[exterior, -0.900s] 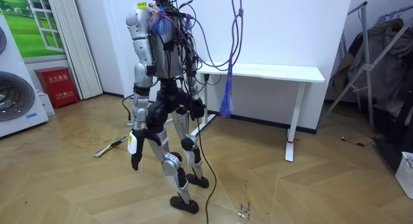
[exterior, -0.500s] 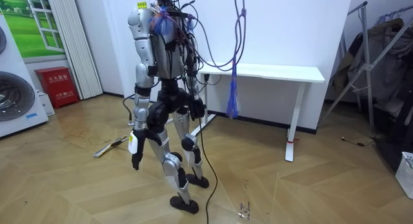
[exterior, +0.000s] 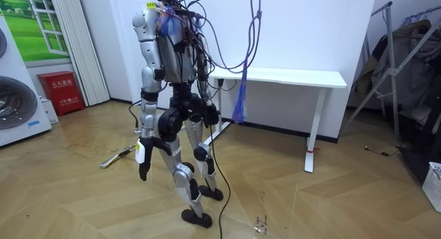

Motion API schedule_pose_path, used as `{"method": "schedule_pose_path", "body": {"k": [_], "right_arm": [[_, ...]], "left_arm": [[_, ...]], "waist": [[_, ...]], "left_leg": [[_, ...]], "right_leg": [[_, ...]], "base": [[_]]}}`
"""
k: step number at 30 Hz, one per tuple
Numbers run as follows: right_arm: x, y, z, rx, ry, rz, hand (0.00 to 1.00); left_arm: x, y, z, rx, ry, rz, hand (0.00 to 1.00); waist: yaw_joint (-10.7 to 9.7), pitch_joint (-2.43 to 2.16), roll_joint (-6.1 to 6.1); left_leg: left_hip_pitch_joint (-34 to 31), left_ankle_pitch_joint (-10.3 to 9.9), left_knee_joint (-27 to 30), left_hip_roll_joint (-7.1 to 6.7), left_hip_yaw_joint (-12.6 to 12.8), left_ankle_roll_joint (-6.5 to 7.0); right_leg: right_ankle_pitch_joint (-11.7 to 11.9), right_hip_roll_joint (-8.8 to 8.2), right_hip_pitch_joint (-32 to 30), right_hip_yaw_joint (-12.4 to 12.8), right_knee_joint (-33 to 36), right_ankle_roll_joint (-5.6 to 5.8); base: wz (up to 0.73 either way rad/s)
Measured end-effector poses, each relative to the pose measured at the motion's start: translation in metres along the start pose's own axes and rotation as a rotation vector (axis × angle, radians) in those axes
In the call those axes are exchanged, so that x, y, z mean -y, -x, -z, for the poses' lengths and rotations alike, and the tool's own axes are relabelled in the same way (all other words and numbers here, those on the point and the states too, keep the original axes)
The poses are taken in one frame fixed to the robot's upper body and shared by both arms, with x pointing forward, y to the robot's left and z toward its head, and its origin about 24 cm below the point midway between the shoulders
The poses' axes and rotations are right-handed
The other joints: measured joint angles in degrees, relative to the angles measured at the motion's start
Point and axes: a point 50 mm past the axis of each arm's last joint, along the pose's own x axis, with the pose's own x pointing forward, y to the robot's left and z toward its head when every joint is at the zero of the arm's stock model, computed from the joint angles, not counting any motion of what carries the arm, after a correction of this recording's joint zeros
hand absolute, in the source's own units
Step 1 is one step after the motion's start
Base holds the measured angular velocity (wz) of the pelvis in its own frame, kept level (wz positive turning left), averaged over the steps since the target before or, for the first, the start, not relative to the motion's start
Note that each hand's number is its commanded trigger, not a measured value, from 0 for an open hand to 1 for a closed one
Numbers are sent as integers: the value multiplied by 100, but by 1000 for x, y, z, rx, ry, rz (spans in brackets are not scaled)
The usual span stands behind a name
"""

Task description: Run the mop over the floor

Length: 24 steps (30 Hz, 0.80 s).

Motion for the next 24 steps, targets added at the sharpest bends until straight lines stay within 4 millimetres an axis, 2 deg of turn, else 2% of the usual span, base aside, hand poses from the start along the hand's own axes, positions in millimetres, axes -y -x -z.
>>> {"method": "schedule_pose_path", "body": {"k": [3,6,8,11,13,15,17,20,22,23,24], "right_arm": [[2,1,-8,19,-3,12,100],[6,3,-18,46,-29,29,100],[10,5,-24,60,-33,41,100],[14,7,-32,82,-52,52,100],[15,7,-35,95,-71,58,100],[15,7,-35,105,-86,59,100],[16,7,-35,108,-101,61,100],[19,8,-36,107,-129,75,100],[23,10,-43,117,-137,86,100],[26,11,-45,118,-141,91,100],[32,14,-52,132,-148,104,100]], "left_arm": [[-1,0,-3,12,0,-8,0],[-6,-1,-13,31,-1,-23,0],[-9,-1,-21,45,-4,-28,0],[-12,-1,-28,66,-3,-35,0],[-16,-1,-34,84,1,-52,0],[-17,-1,-36,88,0,-67,0],[-17,0,-38,94,0,-71,0],[-17,-1,-35,80,38,-73,0],[-17,-1,-33,76,57,-69,0],[-17,-1,-33,77,64,-68,0],[-17,-1,-32,76,71,-71,0]], "waist": [[6,-15,13],[21,27,38],[21,28,43],[9,53,84],[24,68,114],[23,84,126],[36,106,148],[193,133,228],[282,130,238],[321,125,248],[424,123,261]], "left_leg": [[-297,0,129,2,-23,0],[-721,5,303,5,-27,-2],[-1014,8,412,3,-26,-1],[-1496,18,670,-12,-24,4],[-1894,17,854,-33,-15,4],[-2193,16,1075,-72,-19,4],[-2580,-13,1508,-138,-42,-14],[-3458,-282,2976,-98,-37,-208],[-3854,-288,3688,-83,-34,-222],[-3990,-278,3939,-49,-43,-234],[-4281,-192,4455,36,-59,-335]], "right_leg": [[1,-10,-282,-45,144,-3],[3,-29,-737,-86,385,-6],[3,-56,-1052,-160,533,-8],[2,-101,-1531,-220,773,-24],[-26,-168,-1934,-344,991,-71],[-111,-223,-2266,-355,1307,-108],[-287,-332,-2625,-367,1757,-113],[-773,-421,-3247,-435,2782,-252],[-1041,-424,-3491,-438,3251,-380],[-1107,-428,-3565,-432,3389,-392],[-1236,-377,-3696,-446,3645,-405]], "base": [[4],[0],[-2],[1],[4],[10],[22],[8],[14],[10],[-4]]}}
